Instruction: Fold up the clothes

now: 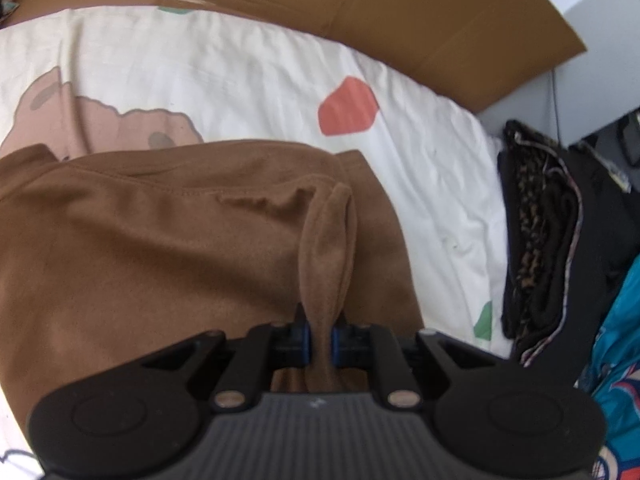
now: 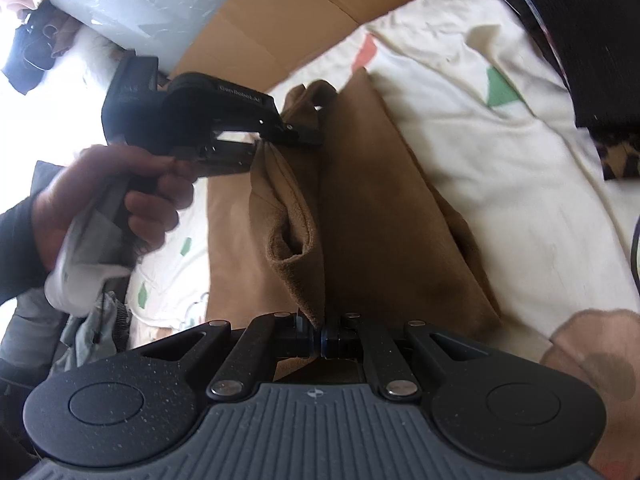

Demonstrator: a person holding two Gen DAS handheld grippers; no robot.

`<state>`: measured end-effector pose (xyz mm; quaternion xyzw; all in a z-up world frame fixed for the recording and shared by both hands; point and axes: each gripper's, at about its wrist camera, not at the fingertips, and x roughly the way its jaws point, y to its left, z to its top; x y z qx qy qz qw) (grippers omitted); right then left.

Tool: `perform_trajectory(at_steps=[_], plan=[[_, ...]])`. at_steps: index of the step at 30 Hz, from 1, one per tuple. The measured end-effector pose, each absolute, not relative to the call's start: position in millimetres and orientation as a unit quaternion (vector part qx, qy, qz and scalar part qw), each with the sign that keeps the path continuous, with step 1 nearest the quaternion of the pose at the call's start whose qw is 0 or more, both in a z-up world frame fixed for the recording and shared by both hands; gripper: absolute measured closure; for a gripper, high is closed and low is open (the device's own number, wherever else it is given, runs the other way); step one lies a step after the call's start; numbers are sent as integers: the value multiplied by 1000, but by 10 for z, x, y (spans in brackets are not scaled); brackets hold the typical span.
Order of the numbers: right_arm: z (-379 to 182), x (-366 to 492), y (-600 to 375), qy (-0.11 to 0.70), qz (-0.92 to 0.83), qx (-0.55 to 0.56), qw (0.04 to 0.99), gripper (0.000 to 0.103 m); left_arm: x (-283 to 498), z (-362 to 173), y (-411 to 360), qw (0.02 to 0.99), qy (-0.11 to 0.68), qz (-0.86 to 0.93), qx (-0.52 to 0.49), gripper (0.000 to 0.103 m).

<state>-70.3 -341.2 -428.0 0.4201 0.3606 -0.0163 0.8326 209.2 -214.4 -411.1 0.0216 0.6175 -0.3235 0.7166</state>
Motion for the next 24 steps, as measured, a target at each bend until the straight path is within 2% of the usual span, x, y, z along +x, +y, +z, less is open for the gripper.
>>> perform_trajectory(at_steps=[12, 13, 15, 24], plan=[[-4035, -695, -3423, 353, -53, 405, 842, 91, 2045, -4154, -2238, 725, 620, -298, 30, 92], [-4018, -736, -3432, 348, -55, 408, 842, 92, 2032, -4140, -2230, 728, 618, -294, 25, 92], [-4029, -764, -3464, 341, -59, 418, 840, 101, 2002, -4102, -2218, 735, 614, -288, 16, 92], [-4154, -915, -3511, 339, -72, 453, 821, 103, 1799, -4025, -2352, 751, 600, -275, 4, 92]])
